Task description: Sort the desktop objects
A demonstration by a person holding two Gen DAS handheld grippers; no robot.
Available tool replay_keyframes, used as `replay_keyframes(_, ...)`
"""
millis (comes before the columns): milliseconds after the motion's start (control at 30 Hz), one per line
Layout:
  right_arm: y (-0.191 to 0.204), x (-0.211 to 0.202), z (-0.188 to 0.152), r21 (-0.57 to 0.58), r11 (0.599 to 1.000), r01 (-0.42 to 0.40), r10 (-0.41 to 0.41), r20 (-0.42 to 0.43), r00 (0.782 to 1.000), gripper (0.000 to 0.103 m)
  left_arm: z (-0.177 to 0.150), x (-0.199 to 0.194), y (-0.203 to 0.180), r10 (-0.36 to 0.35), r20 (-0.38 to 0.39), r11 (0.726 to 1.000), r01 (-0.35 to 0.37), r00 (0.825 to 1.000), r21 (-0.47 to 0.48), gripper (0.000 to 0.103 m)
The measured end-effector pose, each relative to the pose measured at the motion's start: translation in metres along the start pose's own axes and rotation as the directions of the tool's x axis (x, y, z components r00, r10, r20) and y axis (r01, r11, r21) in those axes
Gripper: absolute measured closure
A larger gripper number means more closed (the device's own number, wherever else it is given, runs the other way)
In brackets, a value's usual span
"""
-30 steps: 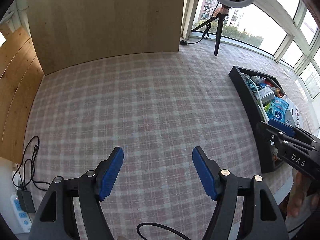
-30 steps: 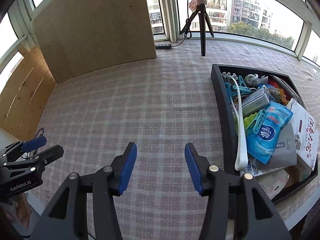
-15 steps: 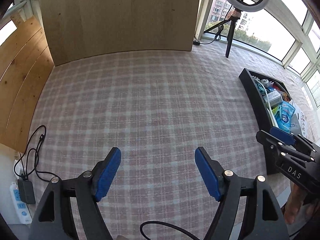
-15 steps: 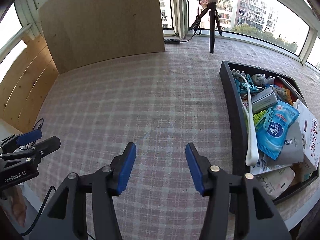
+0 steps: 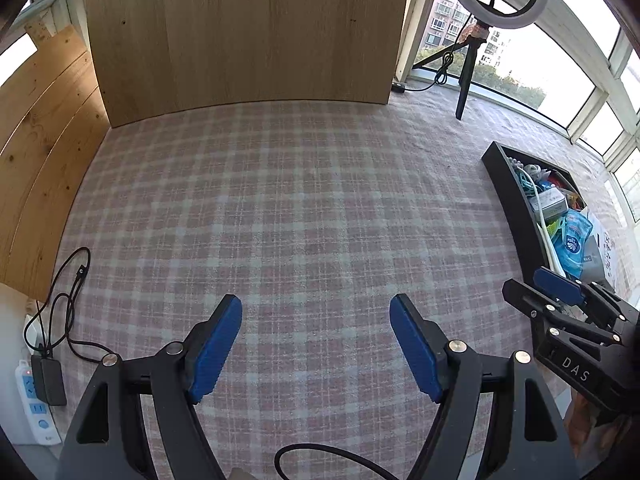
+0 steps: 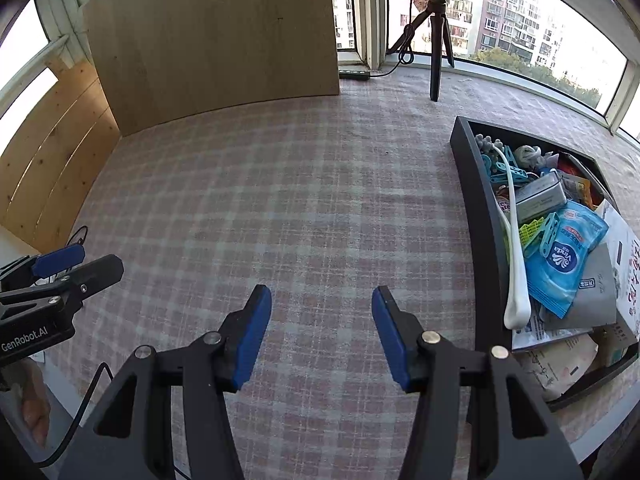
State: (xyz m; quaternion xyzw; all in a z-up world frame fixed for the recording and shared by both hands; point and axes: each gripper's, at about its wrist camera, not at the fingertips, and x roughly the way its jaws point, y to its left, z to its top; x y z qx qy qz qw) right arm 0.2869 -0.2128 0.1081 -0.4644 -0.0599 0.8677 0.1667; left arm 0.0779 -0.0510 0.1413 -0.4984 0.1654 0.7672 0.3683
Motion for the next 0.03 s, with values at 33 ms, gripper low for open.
replay_keyframes(33,-0.0005,0.0005,-0.0003,0.002,1.000,-0.001,0.001,-0.001,1.000,0.051,-0.0002,-0.0006,-0.0011,0.008,0.006,1.000,-0.008,1.000,0.007,0.028)
